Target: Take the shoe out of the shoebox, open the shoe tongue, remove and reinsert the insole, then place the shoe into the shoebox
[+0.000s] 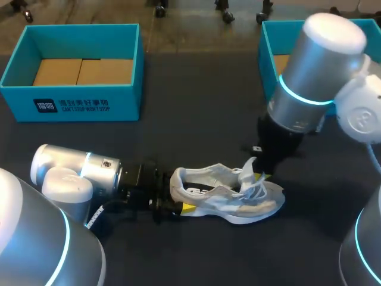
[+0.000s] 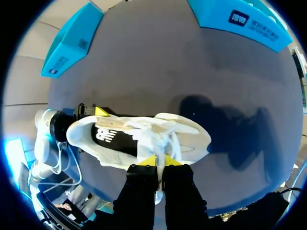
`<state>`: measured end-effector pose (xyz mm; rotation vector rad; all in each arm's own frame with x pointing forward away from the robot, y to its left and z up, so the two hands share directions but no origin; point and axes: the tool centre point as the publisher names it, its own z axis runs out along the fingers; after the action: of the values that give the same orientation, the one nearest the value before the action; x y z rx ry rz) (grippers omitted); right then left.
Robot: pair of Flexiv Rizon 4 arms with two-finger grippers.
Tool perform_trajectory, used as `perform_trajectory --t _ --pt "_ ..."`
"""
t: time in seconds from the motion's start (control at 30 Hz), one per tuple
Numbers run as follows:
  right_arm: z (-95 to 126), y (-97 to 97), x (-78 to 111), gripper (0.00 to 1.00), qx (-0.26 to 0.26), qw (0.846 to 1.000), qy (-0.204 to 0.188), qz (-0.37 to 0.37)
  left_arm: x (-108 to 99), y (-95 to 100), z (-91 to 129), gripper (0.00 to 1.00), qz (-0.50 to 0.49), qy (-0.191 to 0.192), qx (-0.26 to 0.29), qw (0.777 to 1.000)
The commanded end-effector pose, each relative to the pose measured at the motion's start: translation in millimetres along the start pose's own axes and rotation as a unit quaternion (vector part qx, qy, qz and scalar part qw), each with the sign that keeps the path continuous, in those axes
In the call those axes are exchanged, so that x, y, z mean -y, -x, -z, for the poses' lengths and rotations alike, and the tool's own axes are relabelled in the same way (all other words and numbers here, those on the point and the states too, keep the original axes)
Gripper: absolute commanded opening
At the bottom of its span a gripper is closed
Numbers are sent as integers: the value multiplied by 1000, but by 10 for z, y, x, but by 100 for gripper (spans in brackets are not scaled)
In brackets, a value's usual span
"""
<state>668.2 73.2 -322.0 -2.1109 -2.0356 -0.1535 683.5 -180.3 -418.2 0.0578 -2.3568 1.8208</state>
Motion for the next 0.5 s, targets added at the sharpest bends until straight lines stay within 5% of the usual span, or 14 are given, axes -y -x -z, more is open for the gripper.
perform_trajectory --t 0.03,0.5 --pt "-42 187 59 0 -96 995 0 -4 4 -4 0 0 0 1 0 1000" --pt "-389 379 151 0 -142 989 30 5 4 -4 0 0 0 1 0 1000"
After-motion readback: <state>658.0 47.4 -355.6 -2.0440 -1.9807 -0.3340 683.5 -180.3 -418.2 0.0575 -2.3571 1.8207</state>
